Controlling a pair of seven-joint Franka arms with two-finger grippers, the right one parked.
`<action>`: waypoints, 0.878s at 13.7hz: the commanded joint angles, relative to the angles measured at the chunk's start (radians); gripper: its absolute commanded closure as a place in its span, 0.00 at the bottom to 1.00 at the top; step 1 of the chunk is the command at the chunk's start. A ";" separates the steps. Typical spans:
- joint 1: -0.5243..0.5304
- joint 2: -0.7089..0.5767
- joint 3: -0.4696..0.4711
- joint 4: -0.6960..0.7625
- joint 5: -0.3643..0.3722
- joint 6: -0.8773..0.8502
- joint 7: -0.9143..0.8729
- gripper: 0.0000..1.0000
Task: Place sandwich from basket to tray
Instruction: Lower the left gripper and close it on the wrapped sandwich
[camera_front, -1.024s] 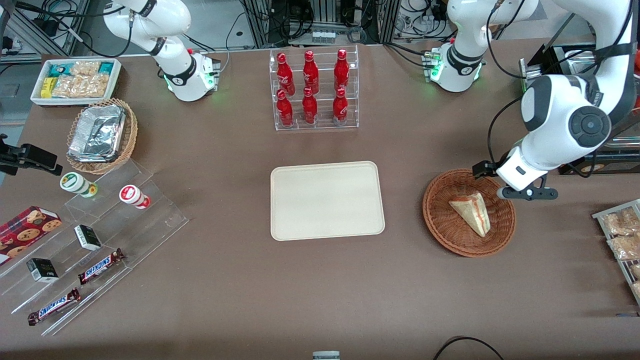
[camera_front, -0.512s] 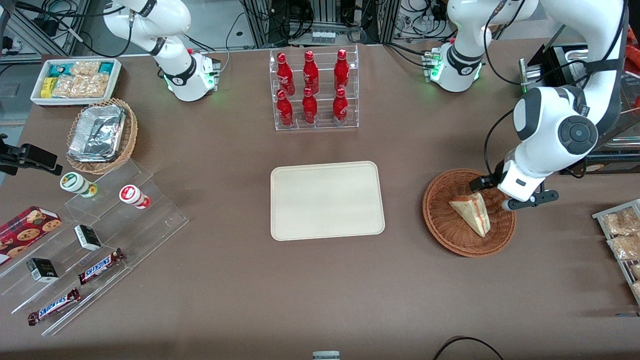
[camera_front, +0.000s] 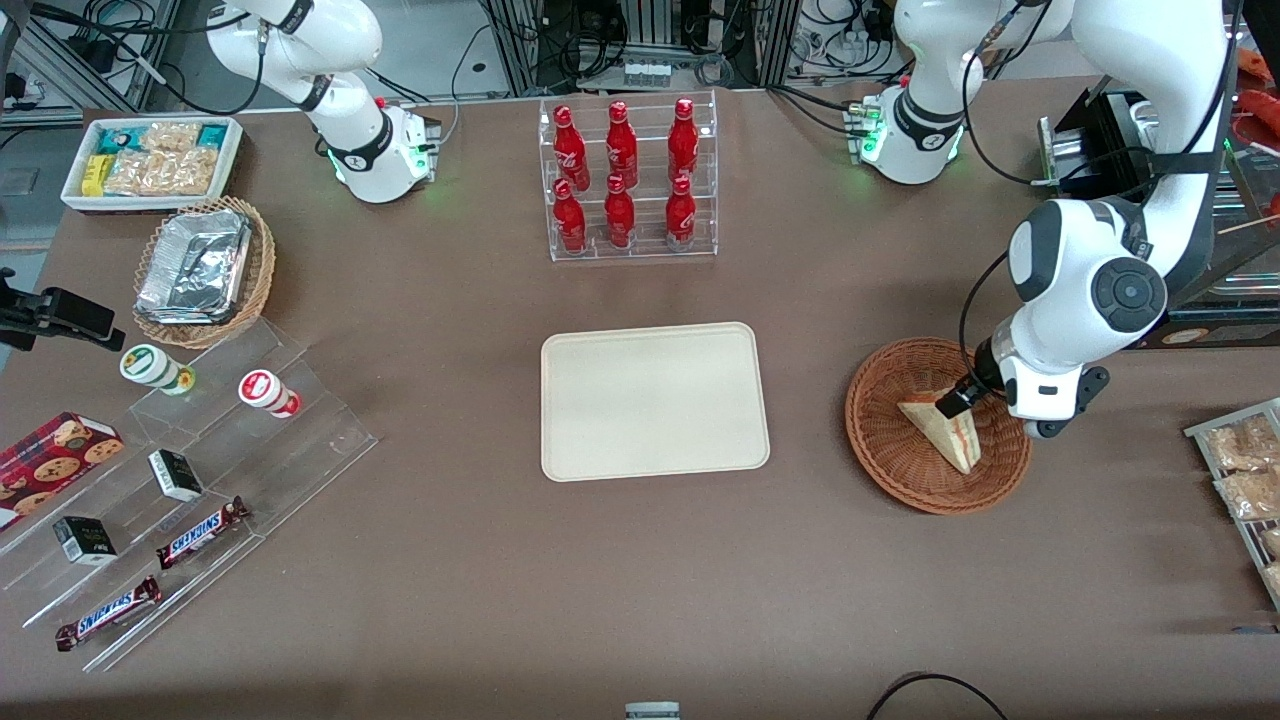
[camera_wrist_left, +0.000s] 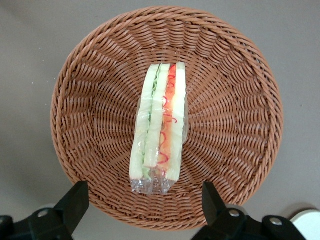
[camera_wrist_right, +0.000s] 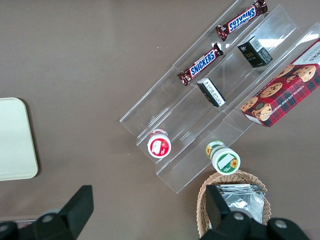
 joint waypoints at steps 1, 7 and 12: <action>-0.008 0.037 0.004 0.031 -0.012 0.014 -0.041 0.00; -0.010 0.112 0.004 0.033 -0.009 0.107 -0.041 0.00; -0.010 0.156 0.004 0.030 -0.009 0.129 -0.040 0.00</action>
